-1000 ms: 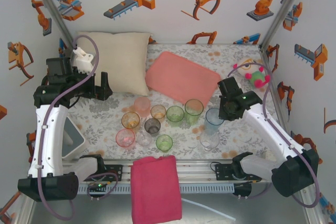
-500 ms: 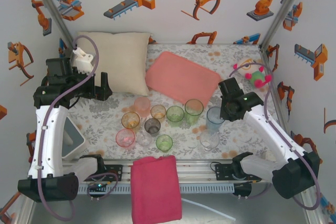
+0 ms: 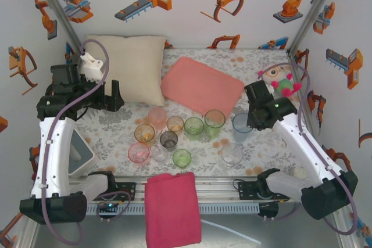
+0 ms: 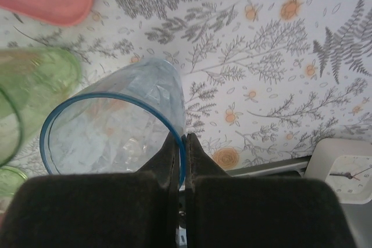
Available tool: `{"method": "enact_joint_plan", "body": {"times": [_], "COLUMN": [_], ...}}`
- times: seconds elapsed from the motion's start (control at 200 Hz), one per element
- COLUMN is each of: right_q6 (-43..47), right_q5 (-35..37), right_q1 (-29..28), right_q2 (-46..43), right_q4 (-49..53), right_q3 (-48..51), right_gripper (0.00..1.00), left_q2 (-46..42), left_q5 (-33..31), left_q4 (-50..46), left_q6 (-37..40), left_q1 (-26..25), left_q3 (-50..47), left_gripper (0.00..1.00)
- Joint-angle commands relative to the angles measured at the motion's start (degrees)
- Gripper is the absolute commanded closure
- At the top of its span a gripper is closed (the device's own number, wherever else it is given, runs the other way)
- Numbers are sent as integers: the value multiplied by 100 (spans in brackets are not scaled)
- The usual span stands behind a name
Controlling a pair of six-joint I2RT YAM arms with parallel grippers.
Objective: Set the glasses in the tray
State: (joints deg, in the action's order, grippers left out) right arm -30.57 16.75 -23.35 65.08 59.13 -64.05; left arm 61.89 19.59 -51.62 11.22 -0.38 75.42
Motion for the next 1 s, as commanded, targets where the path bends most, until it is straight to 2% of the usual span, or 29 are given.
{"method": "enact_joint_plan", "body": {"times": [0.0, 0.25, 0.591, 0.996], "right_q6": [109, 597, 996, 993], "right_q5": [356, 637, 155, -216], "right_q1": [-13, 212, 809, 1086], "right_q2": [302, 1259, 2690, 4444], "right_q4": [66, -71, -779, -1271], "right_q3": [-578, -1662, -3051, -4357], "right_gripper": [100, 100, 100, 100], "left_q2": [-94, -90, -41, 23], "left_q5": [174, 161, 143, 86], "left_q4": [-37, -55, -137, -247], "left_q6": [-50, -23, 32, 72], "left_q1": [-14, -14, -14, -22], "left_q3": [143, 179, 257, 225], "left_gripper": [3, 3, 3, 3]}}
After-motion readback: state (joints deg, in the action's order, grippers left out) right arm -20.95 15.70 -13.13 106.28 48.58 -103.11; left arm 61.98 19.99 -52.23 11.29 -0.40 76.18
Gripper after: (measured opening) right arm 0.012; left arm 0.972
